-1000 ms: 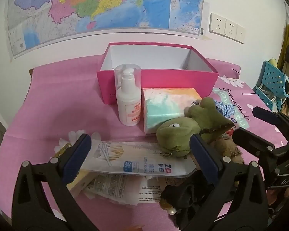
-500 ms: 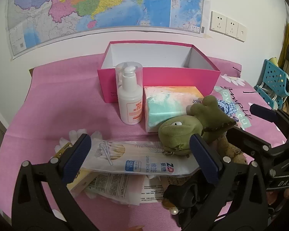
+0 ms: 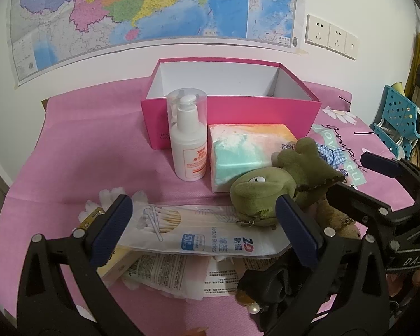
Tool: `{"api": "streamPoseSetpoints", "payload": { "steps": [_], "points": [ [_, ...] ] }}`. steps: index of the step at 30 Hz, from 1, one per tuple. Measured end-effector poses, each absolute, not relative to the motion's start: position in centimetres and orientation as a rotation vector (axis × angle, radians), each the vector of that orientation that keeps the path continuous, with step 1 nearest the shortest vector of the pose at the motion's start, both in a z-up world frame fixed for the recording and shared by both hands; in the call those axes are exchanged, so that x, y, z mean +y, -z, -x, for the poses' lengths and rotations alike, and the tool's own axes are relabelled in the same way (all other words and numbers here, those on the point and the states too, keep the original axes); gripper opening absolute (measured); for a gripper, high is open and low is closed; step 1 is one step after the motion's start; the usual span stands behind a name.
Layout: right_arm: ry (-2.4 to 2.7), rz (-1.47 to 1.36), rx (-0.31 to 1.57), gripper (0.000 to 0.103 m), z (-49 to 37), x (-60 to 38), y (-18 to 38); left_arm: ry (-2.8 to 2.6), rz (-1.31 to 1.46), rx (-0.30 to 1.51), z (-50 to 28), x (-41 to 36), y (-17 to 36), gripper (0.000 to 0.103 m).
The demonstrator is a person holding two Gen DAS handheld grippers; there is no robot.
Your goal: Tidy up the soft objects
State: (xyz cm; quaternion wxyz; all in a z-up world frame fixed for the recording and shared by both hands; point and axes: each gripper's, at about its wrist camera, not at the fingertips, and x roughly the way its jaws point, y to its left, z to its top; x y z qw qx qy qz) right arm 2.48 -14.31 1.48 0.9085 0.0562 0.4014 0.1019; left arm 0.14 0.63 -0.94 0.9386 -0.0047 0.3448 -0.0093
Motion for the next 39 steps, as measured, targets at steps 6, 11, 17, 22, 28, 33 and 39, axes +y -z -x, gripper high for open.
{"api": "streamPoseSetpoints", "payload": {
  "steps": [6, 11, 17, 22, 28, 33, 39],
  "points": [
    [-0.214, -0.120, 0.835, 0.103, -2.7, -14.3, -1.3, 0.017, 0.010, 0.707, -0.2, 0.7, 1.0, 0.102],
    [-0.213, -0.122, 0.835, 0.103, -2.7, -14.2, -1.3, 0.020, 0.011, 0.708, -0.2, 0.7, 1.0, 0.102],
    [-0.214, -0.125, 0.840, 0.103, -2.8, -14.3, -1.1, 0.019, 0.012, 0.707, -0.2, 0.7, 1.0, 0.102],
    [-0.214, -0.128, 0.846, 0.103, -3.1, -14.6, -0.9, 0.025, 0.009, 0.717, -0.5, 0.7, 1.1, 0.102],
    [-0.215, -0.148, 0.875, 0.103, -3.9, -15.3, -0.1, 0.067, 0.012, 0.750, -1.4, 0.8, 1.6, 0.102],
    [-0.238, -0.170, 0.906, 0.103, -4.7, -15.9, 0.8, 0.157, 0.022, 0.799, -2.1, 0.7, 2.4, 0.102],
    [-0.304, -0.205, 0.939, 0.092, -5.9, -16.1, 1.5, 0.266, -0.008, 0.827, -2.8, -0.7, 2.8, 0.098]
  ]
}}
